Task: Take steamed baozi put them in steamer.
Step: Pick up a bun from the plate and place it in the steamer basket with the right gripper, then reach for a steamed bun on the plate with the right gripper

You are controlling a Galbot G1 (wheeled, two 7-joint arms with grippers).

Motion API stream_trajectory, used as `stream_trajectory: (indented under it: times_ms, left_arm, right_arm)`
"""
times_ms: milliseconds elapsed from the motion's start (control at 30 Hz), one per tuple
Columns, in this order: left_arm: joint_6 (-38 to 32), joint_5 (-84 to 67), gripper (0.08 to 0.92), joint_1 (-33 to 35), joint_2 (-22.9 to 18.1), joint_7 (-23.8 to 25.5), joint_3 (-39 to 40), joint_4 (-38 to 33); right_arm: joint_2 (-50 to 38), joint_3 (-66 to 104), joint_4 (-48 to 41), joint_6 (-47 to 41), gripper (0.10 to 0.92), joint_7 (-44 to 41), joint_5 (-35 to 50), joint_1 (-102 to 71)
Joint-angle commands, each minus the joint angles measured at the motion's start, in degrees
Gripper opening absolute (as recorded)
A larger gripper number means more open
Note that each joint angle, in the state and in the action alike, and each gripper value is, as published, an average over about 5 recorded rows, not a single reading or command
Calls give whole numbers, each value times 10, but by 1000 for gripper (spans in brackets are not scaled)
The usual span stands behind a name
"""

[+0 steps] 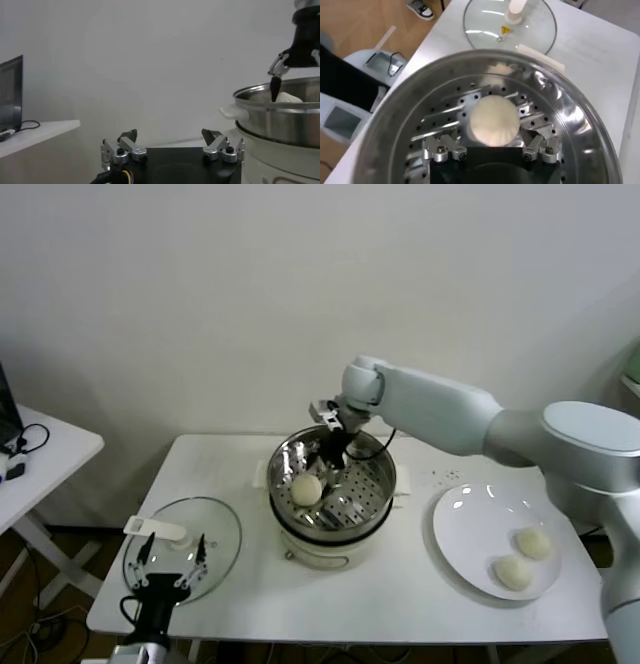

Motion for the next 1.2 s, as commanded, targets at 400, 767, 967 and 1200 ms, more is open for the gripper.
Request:
stream_trajectory:
  times_ms: [400,767,967,1200]
  left_arm:
    - [3,1,823,-7,-1,-2,-1,-1]
    - [1,2,823,5,-5,-6,3,-9]
    - [0,4,823,14,-3,-2,6,-16]
    - [-5,7,823,20,-5,-3,9,-18]
  right_arm:
    - [-335,-32,208,82,823,-53,-97,99]
    - [-474,202,207,140,823,-52,-287,-185]
    - [-484,254,185,144,823,-40,-332,-267]
    - [-474,290,171,133,823,-34,-348,-329]
